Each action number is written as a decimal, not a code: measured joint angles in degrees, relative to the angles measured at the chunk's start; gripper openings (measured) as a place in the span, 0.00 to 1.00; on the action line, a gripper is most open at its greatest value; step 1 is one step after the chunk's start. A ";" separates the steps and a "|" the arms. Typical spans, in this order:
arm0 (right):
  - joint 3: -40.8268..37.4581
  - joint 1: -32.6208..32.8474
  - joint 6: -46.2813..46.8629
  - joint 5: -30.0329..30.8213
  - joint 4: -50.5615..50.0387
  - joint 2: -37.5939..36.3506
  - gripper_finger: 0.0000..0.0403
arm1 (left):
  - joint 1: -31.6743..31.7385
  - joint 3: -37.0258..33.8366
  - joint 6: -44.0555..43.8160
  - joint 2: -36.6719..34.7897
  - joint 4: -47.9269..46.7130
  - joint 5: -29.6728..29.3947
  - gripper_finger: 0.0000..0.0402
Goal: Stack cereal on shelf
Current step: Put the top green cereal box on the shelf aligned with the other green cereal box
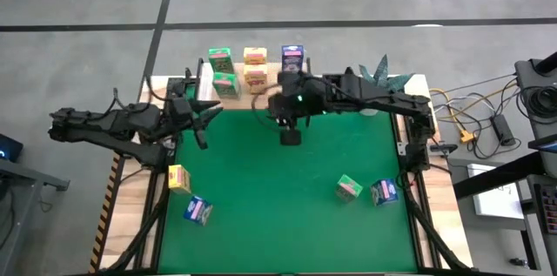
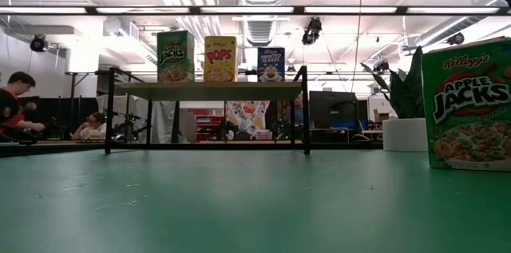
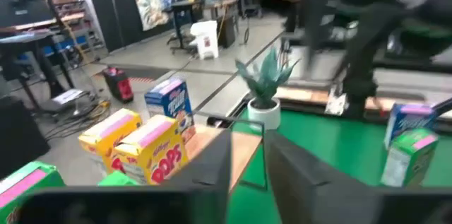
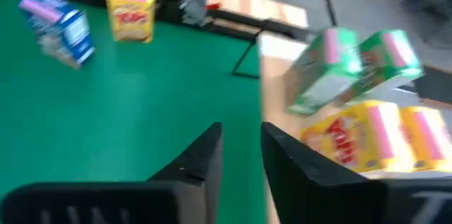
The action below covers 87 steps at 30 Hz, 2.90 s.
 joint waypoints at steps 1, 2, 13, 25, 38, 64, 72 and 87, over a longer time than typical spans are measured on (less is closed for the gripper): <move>-1.99 0.80 0.16 0.00 0.41 -0.83 0.18 | 0.57 0.22 0.03 0.80 -0.38 0.00 0.11; -4.20 1.58 0.48 -0.03 1.32 -1.89 0.16 | 1.20 0.41 0.03 1.49 -0.56 0.00 0.06; -40.81 7.87 2.60 -0.07 29.60 -18.69 0.04 | 9.58 3.57 -0.34 6.85 -5.18 1.30 0.00; -71.49 7.89 -0.63 -0.02 55.42 -33.04 0.03 | 24.19 11.42 -0.07 14.20 -13.56 11.77 0.00; -90.74 7.76 -8.47 -0.46 76.59 -47.85 0.03 | 35.56 20.69 -0.23 26.24 -24.56 19.04 0.00; -93.92 7.76 -7.02 -0.44 76.21 -52.63 0.03 | 35.73 23.79 -1.30 29.18 -30.04 11.45 0.00; -93.92 7.76 -6.82 -0.44 76.21 -52.63 0.03 | 35.33 23.85 -1.97 28.01 -30.35 9.97 0.00; -93.92 7.76 -6.82 0.00 75.99 -52.61 0.03 | 34.59 22.67 -1.08 22.96 -38.94 9.53 0.00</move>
